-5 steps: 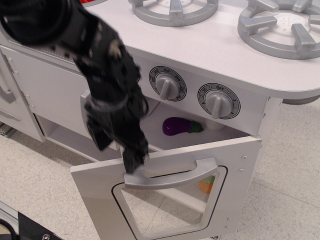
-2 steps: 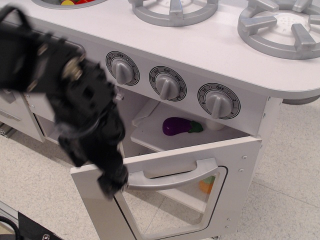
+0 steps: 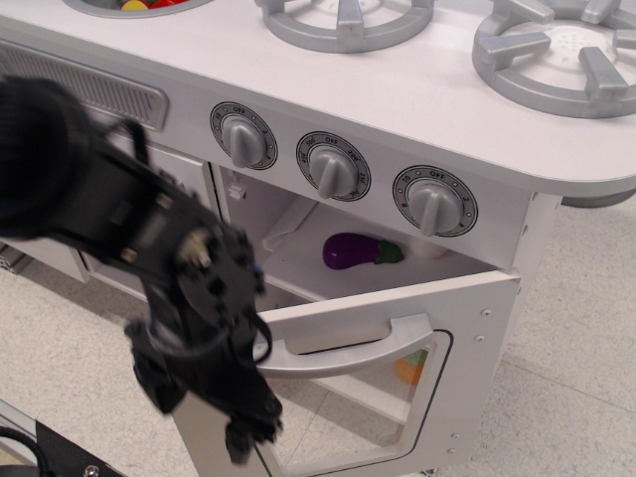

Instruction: Close oven

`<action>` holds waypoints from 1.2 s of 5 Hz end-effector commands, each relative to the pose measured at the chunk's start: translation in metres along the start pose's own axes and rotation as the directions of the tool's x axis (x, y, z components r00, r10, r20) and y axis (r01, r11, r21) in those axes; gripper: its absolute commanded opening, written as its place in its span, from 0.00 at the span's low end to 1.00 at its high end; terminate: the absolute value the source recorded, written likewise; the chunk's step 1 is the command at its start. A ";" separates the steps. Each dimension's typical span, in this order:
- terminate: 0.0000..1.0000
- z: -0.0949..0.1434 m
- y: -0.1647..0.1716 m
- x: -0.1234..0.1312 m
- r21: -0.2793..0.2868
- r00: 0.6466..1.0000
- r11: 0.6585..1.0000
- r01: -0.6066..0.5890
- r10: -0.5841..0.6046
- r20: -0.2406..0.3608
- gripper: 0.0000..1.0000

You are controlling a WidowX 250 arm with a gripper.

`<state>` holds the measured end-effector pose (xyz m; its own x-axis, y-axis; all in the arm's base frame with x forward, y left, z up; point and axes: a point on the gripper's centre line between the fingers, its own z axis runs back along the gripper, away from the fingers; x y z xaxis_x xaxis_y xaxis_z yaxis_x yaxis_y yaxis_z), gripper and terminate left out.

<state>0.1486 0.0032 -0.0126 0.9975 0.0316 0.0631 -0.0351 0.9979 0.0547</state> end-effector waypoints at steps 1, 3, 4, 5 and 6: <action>0.00 -0.021 -0.002 0.012 -0.038 0.993 0.993 -0.114 0.116 0.038 1.00; 0.00 -0.009 0.006 0.054 -0.073 0.966 0.985 -0.158 0.169 0.194 1.00; 0.00 -0.009 0.008 0.074 -0.079 0.955 0.979 -0.186 0.199 0.218 1.00; 0.00 -0.012 0.008 0.093 -0.065 0.946 0.977 -0.205 0.214 0.241 1.00; 0.00 -0.011 0.009 0.109 -0.062 0.939 0.973 -0.224 0.232 0.254 1.00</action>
<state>0.2572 0.0172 -0.0272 0.9227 0.2489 0.2944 -0.2564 0.9665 -0.0133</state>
